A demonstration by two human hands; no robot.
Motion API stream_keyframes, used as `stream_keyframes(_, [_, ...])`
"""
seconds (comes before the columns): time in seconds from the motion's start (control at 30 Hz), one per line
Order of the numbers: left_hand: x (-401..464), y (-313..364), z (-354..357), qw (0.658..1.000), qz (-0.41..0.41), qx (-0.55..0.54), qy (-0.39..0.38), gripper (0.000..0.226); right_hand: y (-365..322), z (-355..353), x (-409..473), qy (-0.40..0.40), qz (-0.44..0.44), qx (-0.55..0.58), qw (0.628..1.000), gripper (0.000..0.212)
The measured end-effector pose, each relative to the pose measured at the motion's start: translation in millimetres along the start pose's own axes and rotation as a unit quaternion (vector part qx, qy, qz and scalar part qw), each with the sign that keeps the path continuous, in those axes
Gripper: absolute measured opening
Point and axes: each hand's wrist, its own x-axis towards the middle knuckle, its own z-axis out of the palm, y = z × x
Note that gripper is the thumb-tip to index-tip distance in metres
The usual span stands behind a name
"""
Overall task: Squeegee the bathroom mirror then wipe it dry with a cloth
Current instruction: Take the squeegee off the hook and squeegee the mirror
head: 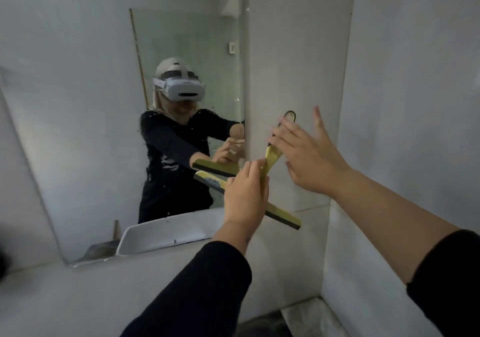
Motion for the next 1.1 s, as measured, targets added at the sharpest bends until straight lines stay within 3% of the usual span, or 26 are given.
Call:
stream_keyframes(0.2, [13, -32, -76, 0.996, 0.051, 0.071, 0.02, 0.029, -22, -46, 55, 0.06, -0.08, 0.053, 0.994, 0.026])
stream_keyframes(0.43, [25, -80, -177, 0.979, 0.083, 0.18, 0.041, 0.033, -71, -91, 119, 0.115, -0.145, 0.162, 0.969, 0.032])
stream_keyframes(0.67, [45, -119, -265, 0.963, 0.086, 0.213, 0.139, 0.031, -120, -120, 186, 0.195, -0.092, 0.276, 0.937, 0.031])
stream_keyframes(0.9, [53, -166, -303, 0.956, -0.03, 0.211, 0.202, 0.038, -125, -153, 277, 0.274, 0.02, 0.293, 0.916, 0.031])
stream_keyframes(1.1, [47, -206, -282, 0.957, -0.035, 0.248, 0.146, 0.051, -135, -170, 339, 0.302, 0.087, 0.298, 0.901, 0.028])
